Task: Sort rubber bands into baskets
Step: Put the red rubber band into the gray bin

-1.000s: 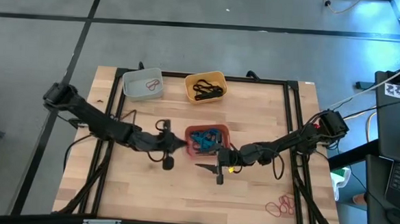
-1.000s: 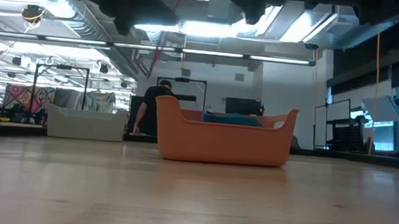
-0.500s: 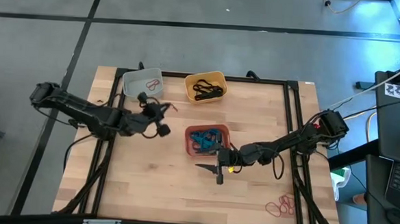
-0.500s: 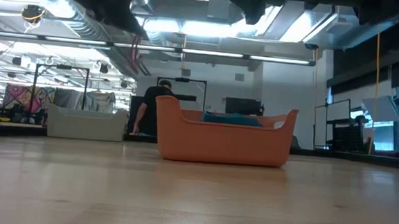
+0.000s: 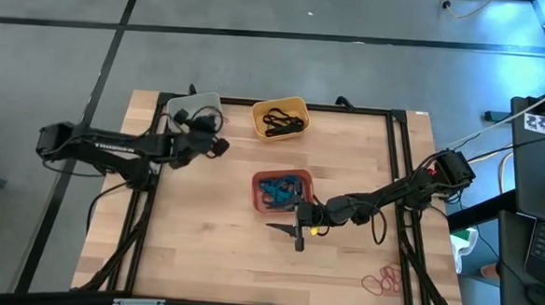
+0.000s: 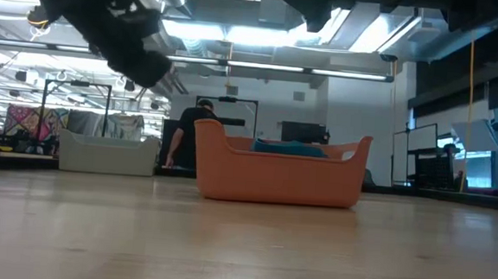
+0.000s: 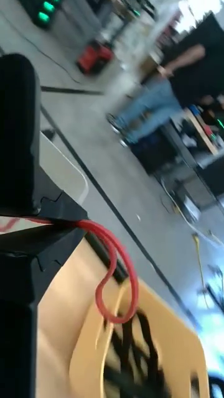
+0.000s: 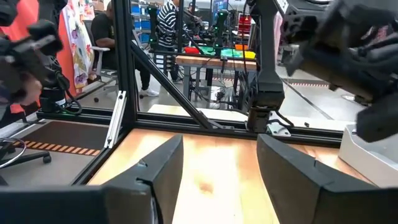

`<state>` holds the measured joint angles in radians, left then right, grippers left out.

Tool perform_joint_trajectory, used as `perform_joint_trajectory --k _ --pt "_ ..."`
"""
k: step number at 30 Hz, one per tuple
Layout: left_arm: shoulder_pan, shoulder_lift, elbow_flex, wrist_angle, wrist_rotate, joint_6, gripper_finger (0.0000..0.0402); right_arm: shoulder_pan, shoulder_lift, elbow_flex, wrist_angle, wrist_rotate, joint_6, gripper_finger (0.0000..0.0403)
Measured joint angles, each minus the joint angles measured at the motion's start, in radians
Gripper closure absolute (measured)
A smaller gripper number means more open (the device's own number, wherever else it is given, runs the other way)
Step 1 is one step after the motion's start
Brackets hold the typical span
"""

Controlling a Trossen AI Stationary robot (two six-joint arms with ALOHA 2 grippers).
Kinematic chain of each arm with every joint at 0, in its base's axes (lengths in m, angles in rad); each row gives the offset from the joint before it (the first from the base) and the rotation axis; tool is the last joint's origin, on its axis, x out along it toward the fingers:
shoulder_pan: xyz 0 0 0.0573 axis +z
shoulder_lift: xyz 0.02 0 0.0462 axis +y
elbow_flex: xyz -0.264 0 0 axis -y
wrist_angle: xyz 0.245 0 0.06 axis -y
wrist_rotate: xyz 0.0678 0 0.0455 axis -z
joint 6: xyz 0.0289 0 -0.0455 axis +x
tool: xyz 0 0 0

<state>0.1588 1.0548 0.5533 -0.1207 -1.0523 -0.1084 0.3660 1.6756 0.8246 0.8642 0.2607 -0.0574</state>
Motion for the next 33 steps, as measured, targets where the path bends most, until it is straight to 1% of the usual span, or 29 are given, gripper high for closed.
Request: perform_joint_trajectory --k 4,8,11,16,20,24,28,33 --pt "0.097 0.000 -0.029 0.008 0.000 -0.017 0.0387 0.000 0.000 0.000 0.000 0.000 0.000 0.0198" --pt "0.202 0.000 -0.058 0.057 0.011 -0.040 0.0387 0.000 0.000 0.000 0.000 0.000 0.000 0.0198" --pt "0.294 0.000 -0.059 0.067 0.092 -0.045 0.0387 0.000 0.000 0.000 0.001 0.008 0.000 0.0198" --pt "0.458 0.001 -0.059 0.080 0.275 -0.047 0.0387 0.000 0.000 0.000 0.001 0.017 0.000 0.0198" --pt "0.555 0.021 -0.059 0.050 0.383 -0.081 0.0387 0.000 0.000 0.000 0.001 0.018 0.001 0.0198" --pt "0.599 0.064 -0.059 0.000 0.474 -0.152 0.0386 0.000 0.000 0.000 0.001 0.018 0.001 0.0198" --pt "0.603 0.106 -0.059 -0.004 0.494 -0.155 0.0386 0.000 0.000 0.000 0.001 0.018 0.001 0.0198" --pt "0.604 0.128 -0.059 -0.004 0.496 -0.143 0.0382 0.000 0.000 0.000 -0.001 0.018 0.005 0.0198"
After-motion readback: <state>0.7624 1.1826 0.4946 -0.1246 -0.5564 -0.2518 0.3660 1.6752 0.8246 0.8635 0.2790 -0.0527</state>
